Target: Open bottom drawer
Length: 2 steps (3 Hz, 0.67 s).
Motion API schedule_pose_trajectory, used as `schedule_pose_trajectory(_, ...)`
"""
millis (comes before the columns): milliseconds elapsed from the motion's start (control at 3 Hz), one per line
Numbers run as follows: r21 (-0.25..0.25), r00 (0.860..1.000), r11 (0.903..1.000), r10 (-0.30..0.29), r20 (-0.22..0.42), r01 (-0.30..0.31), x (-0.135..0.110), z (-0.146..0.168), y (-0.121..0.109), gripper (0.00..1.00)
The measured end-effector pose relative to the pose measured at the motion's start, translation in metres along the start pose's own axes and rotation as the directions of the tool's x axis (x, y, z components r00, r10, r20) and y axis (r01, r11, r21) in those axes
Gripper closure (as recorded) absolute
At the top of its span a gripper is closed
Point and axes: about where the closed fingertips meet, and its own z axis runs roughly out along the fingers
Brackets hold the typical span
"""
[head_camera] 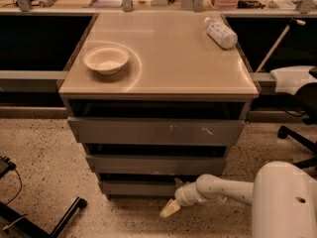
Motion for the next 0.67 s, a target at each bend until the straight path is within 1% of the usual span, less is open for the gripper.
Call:
schedule_pose_trajectory(333, 0.042, 0.997, 0.9958, 0.082, -0.002, -0.082, 0.0167, 0.0200, -0.0130, 0.00)
schedule_pose_trajectory(667, 0.072, 0.991, 0.9882, 0.135, 0.008, -0.135, 0.0245, 0.0283, -0.0192, 0.00)
